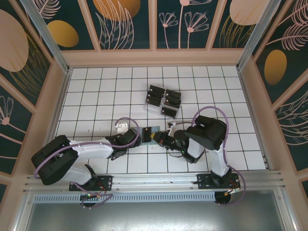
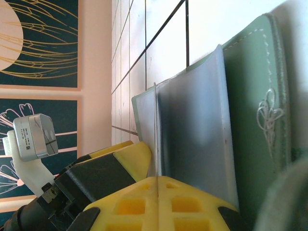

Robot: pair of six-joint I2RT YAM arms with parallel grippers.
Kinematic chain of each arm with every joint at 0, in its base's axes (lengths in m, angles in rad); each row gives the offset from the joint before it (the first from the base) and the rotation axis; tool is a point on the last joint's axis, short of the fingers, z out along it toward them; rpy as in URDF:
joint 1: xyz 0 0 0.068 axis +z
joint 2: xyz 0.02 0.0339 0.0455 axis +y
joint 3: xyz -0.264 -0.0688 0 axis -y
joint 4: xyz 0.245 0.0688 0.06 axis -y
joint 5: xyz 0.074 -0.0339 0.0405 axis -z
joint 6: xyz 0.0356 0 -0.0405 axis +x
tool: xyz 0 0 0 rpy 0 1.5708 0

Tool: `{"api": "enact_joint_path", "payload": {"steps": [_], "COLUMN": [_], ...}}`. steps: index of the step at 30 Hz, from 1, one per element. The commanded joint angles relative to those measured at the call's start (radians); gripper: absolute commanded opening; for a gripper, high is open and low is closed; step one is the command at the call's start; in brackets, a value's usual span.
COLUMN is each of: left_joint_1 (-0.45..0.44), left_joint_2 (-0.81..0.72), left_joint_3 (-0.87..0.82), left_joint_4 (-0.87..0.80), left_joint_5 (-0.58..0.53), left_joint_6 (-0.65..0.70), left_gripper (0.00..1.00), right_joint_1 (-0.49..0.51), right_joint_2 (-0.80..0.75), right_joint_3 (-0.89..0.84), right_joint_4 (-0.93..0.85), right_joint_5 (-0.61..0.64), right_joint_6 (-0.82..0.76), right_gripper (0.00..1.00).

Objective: Put the credit cards into the card holder
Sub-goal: Insert the credit card into the card slot.

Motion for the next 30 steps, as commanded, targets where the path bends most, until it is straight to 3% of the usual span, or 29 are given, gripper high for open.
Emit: {"api": "enact_joint_path", "payload": {"steps": [1, 22, 26, 30], "left_joint_1": [0.004, 0.004, 0.005, 0.005], "left_joint_2": [0.046, 0.04, 0.027, -0.008], "left_joint_3": [-0.049, -0.049, -0.04, -0.016], "left_joint_4": [-0.107, -0.103, -0.104, -0.108], "left_joint_5": [0.031, 0.033, 0.037, 0.034], "left_joint_6": [-0.002, -0.004, -0.008, -0.013], "left_gripper": [0.99, 0.99, 0.99, 0.99], "right_joint_1": [0.012, 0.023, 0.022, 0.011], "right_joint_2": [0.043, 0.045, 0.008, -0.067], "right_joint_3": [-0.012, 0.054, 0.054, 0.069], "right_joint_4": [-0.053, -0.171, -0.216, -0.314], "right_joint_5": [0.011, -0.018, -0.019, -0.025], "right_joint_6": [-0.004, -0.012, -0.025, -0.069], "right_gripper": [0.0, 0.0, 0.17, 0.25]}}
